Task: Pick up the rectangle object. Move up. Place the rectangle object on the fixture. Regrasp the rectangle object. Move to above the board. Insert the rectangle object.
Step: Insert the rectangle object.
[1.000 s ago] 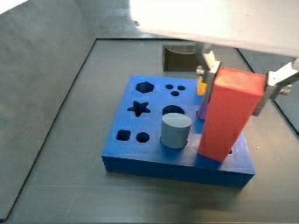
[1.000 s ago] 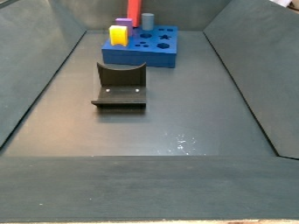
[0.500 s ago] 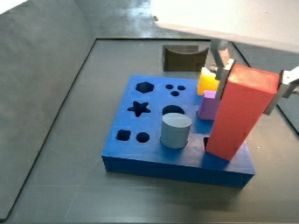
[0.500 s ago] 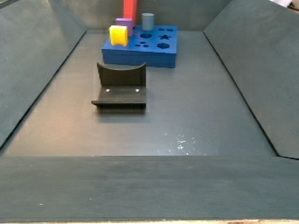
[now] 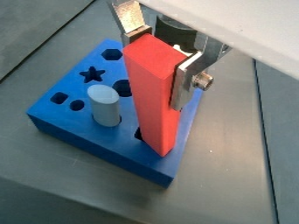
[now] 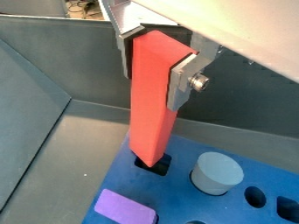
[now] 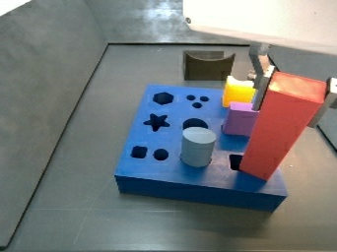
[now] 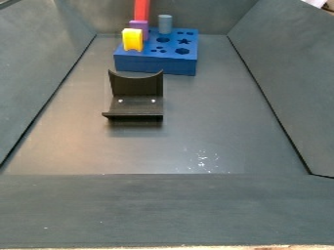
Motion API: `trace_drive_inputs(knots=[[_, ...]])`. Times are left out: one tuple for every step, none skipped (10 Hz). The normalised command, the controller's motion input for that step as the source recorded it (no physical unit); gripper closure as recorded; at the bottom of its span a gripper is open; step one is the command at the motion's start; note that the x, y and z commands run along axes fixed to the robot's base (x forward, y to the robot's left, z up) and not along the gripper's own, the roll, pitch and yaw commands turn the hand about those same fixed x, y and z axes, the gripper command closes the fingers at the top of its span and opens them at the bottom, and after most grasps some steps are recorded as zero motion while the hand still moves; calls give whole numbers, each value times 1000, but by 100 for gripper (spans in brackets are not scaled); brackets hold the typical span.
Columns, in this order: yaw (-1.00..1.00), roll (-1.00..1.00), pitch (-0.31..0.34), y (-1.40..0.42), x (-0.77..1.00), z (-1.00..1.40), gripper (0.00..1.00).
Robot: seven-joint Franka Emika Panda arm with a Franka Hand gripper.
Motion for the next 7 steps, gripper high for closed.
trace_drive_inputs(knots=[[229,27,0,483,40,0,100],[243,0,1,400,54,0,100],[0,11,0,0,0,0,100],[46,76,0,-420,-389,-206,100],[143,0,0,-366,-243,-131,100],[100,0,-9,-63,-111,0,100],[0,0,0,0,0,-31,100]])
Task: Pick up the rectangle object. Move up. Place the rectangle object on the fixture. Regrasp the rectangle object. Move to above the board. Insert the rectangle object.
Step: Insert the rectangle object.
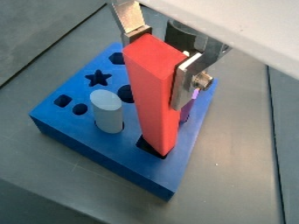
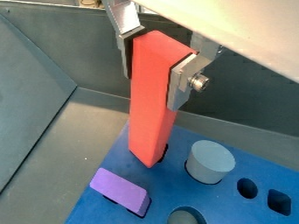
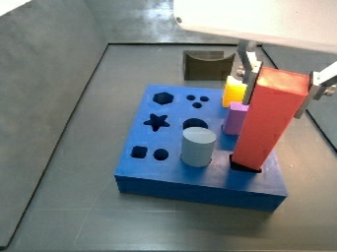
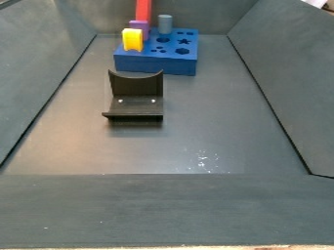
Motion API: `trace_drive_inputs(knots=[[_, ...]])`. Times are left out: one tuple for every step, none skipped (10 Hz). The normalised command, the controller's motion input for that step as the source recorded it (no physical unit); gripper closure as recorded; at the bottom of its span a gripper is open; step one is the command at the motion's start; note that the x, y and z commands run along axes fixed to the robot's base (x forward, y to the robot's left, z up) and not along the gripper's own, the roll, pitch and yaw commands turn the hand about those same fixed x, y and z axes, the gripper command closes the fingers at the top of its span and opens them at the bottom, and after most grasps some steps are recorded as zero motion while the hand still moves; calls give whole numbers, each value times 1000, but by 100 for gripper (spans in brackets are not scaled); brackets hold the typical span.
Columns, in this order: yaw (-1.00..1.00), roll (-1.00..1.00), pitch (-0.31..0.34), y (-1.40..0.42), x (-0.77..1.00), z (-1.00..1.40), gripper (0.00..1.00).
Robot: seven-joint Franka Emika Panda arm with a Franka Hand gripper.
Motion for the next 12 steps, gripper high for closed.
trace_drive_inputs(knots=[[231,0,0,0,0,-237,100],[583,0,0,0,0,-254,100],[700,0,0,54,0,-234,100],[683,0,0,40,0,-189,100],[689,0,0,11,0,-149,100],[0,0,0,-37,0,0,100],[177,13,-51,-371,-329,-114,100],[234,0,-59,-320,-280,-114,100],[214,0,-47,-277,-237,-80,100],[3,7,0,-3,0,0,100],[0,0,-31,0,0,-40,100],[0,43,-196,0,-26,-866,100]])
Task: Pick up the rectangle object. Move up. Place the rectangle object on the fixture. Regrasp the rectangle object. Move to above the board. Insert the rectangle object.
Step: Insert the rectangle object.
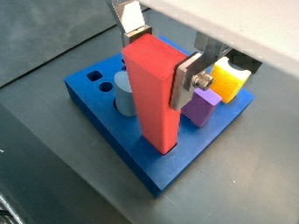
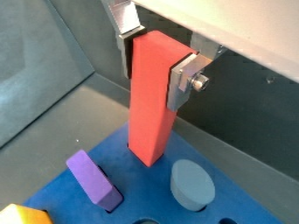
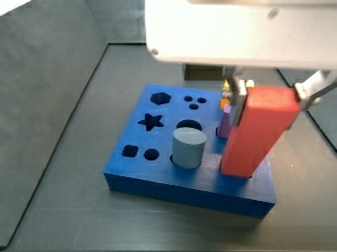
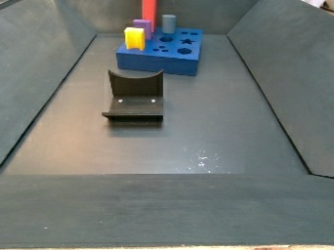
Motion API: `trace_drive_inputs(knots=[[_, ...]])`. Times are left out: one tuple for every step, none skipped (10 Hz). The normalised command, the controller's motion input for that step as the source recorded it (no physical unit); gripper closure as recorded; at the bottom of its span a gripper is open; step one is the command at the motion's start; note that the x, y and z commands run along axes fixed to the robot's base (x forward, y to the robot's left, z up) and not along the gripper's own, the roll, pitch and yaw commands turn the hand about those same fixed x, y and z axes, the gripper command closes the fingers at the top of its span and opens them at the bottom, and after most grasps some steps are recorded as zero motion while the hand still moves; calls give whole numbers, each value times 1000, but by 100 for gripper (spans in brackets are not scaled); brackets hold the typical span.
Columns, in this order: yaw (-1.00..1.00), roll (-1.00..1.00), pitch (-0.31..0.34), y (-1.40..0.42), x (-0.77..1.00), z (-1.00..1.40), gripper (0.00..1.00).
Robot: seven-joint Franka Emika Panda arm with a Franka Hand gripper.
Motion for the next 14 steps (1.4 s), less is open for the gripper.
trace_drive_inputs(knots=[[0,49,-169,0,0,-923,100],[0,13,-169,0,0,-926,100],[0,4,-173,0,-6,-923,100],[0,7,-169,0,-14,-931,100],[0,11,-147,0,-40,-986,100],[0,30,-17,0,20,-1000,100],[0,13,0,0,77,-1000,100],[0,11,0,0,137,-1000,100],[0,3,0,0,129,-1000,100],[0,-10,26,0,357,-1000,100],[0,0,0,0,320,-1000,100],[0,0,0,0,277,-1000,100],[0,0,0,0,294,-1000,100],[0,0,0,0,291,-1000,100]])
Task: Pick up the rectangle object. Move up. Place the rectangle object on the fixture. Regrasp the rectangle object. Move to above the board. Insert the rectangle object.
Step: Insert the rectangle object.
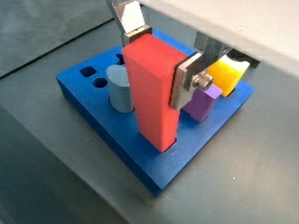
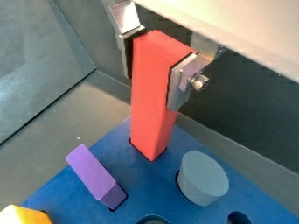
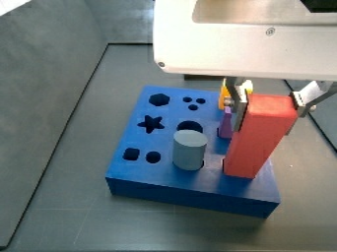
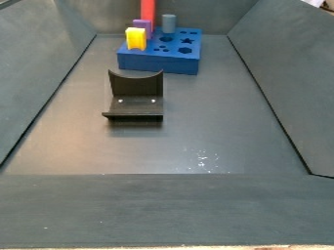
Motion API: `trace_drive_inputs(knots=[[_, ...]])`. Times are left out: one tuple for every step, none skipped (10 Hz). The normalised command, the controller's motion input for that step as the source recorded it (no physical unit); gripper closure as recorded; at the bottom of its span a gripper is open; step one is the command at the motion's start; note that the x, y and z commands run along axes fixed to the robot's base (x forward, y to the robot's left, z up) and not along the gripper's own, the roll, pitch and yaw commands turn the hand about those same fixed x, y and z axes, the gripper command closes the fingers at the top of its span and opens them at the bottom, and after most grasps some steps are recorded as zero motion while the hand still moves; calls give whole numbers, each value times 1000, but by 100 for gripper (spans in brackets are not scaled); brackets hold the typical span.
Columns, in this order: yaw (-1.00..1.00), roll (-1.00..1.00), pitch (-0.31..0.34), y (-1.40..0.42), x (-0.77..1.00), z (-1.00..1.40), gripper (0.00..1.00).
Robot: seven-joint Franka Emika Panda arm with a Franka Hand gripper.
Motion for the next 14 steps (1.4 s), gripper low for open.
trace_drive_inputs(knots=[[0,0,0,0,291,-1000,100],[0,0,0,0,297,-1000,100],[0,0,0,0,303,-1000,100],[0,0,0,0,303,-1000,100],[0,0,0,0,300,-1000,100],[0,0,0,0,303,-1000,100],[0,0,0,0,303,-1000,100],[0,0,0,0,303,-1000,100],[0,0,0,0,303,-1000,100],[0,0,0,0,303,-1000,100],[0,0,0,0,303,-1000,100],[0,0,0,0,300,-1000,100],[0,0,0,0,300,-1000,100],[0,0,0,0,300,-1000,100]])
